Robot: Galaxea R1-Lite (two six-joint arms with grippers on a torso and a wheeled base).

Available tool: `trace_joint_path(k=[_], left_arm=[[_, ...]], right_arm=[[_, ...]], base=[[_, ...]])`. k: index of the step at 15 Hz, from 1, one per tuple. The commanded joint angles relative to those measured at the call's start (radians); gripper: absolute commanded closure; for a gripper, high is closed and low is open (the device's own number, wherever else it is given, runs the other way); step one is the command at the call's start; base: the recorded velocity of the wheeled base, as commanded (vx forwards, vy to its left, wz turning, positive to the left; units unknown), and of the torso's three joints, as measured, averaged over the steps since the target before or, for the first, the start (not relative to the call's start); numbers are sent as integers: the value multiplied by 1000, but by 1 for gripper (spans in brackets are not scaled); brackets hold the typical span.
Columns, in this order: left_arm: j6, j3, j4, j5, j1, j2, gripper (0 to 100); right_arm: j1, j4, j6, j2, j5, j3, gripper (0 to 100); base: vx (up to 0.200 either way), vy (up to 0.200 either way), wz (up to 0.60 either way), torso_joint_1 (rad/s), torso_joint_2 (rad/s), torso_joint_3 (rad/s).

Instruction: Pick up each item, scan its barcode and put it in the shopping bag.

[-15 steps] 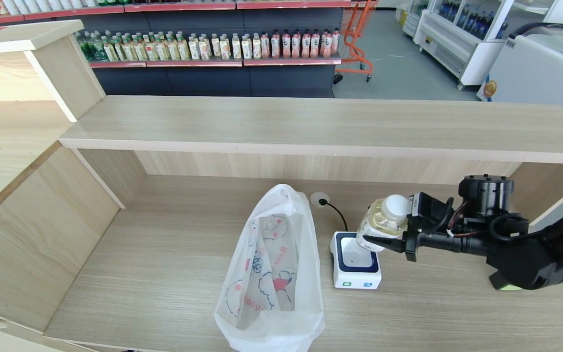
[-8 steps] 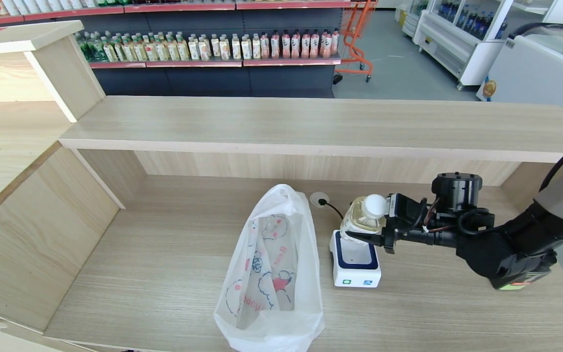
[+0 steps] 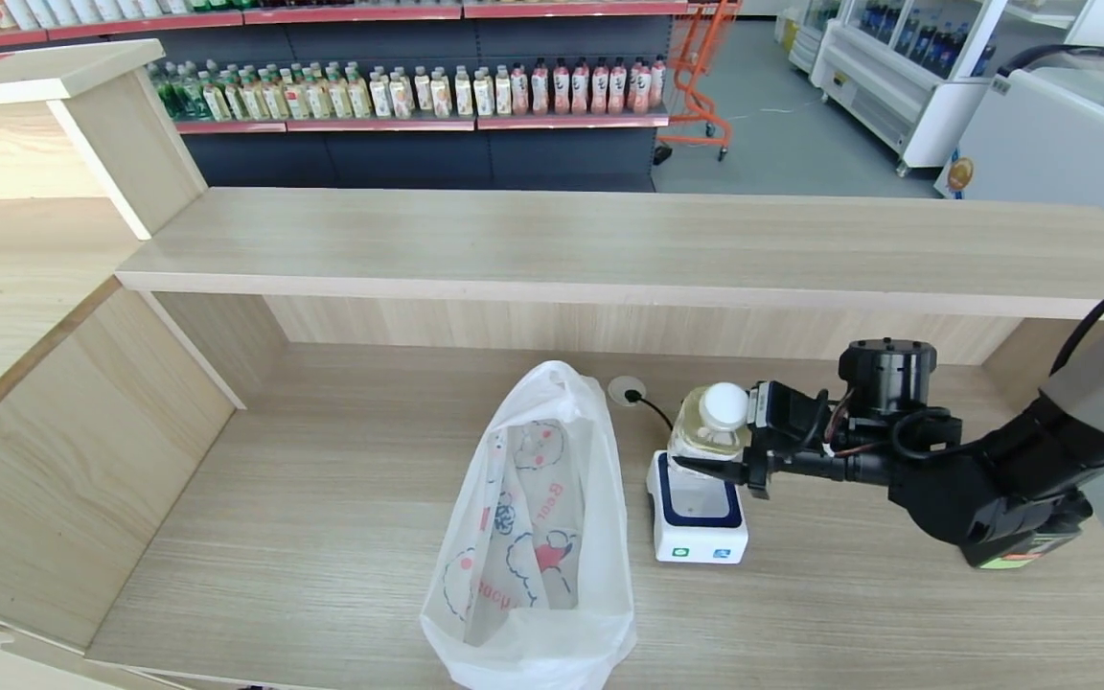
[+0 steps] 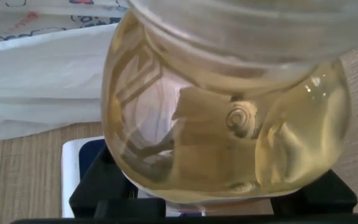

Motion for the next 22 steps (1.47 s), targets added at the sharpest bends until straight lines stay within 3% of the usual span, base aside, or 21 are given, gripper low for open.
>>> trace_joint_path(k=[1, 4, 7, 9, 12, 17, 20, 22], left_arm=[[0, 0, 0, 1, 1, 0, 0], [0, 0, 0, 1, 1, 0, 0], [0, 0, 0, 1, 1, 0, 0], [0, 0, 0, 1, 1, 0, 0], [0, 0, 0, 1, -1, 0, 0], [0, 0, 0, 1, 1, 1, 0], [0, 0, 0, 1, 1, 0, 0], [0, 0, 0, -1, -1, 0, 0]], right_arm=[[0, -12, 67, -78, 5, 30, 100], [-43, -12, 483, -333, 1, 128, 100], [23, -2, 846, -403, -188, 110, 100], [75, 64, 980, -374, -346, 111, 100], [158, 138, 1150, -354, -360, 122, 100], [262, 138, 1190, -236, -353, 73, 100], [348, 129, 1185, -92, -349, -51, 100], [356, 129, 1173, -35, -337, -94, 100]], base=[[0, 0, 0, 0, 0, 0], [0, 0, 0, 0, 0, 0], [0, 0, 0, 0, 0, 0], [0, 0, 0, 0, 0, 0], [0, 0, 0, 0, 0, 0], [0, 0, 0, 0, 0, 0], [0, 0, 0, 0, 0, 0], [0, 0, 0, 0, 0, 0]])
